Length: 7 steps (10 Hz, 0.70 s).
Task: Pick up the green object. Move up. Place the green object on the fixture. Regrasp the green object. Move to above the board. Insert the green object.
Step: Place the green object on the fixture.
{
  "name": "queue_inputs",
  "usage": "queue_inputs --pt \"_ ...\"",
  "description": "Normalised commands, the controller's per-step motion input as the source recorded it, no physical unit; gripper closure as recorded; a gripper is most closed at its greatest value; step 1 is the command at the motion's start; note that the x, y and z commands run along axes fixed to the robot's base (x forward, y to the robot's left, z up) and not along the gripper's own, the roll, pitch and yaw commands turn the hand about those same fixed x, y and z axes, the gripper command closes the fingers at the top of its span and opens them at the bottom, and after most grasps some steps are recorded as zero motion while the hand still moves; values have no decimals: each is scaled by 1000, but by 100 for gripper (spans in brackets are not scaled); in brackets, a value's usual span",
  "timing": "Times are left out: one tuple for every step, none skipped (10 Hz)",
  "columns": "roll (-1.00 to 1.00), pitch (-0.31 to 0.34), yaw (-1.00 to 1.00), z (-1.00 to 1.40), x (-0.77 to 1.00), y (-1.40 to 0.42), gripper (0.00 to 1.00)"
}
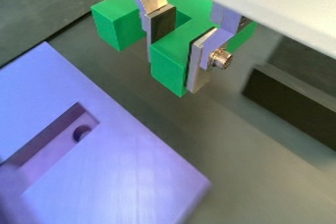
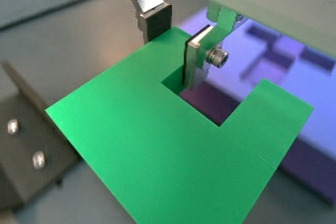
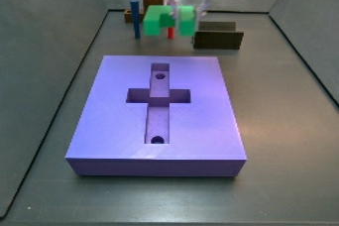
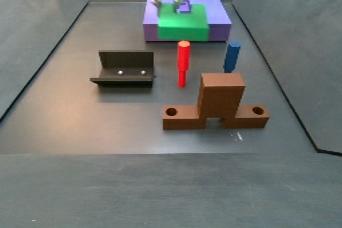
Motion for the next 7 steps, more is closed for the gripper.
queue_inputs --pt "-757 46 -100 589 794 -177 100" --pt "-737 46 -91 597 794 -183 100" --pt "-671 151 -80 654 829 -231 100" --pt "-594 269 -46 611 951 -231 100" --pt "-589 274 -14 529 951 -160 100" --pt "-731 223 0 183 834 103 100" --pt "-649 317 0 0 817 229 100"
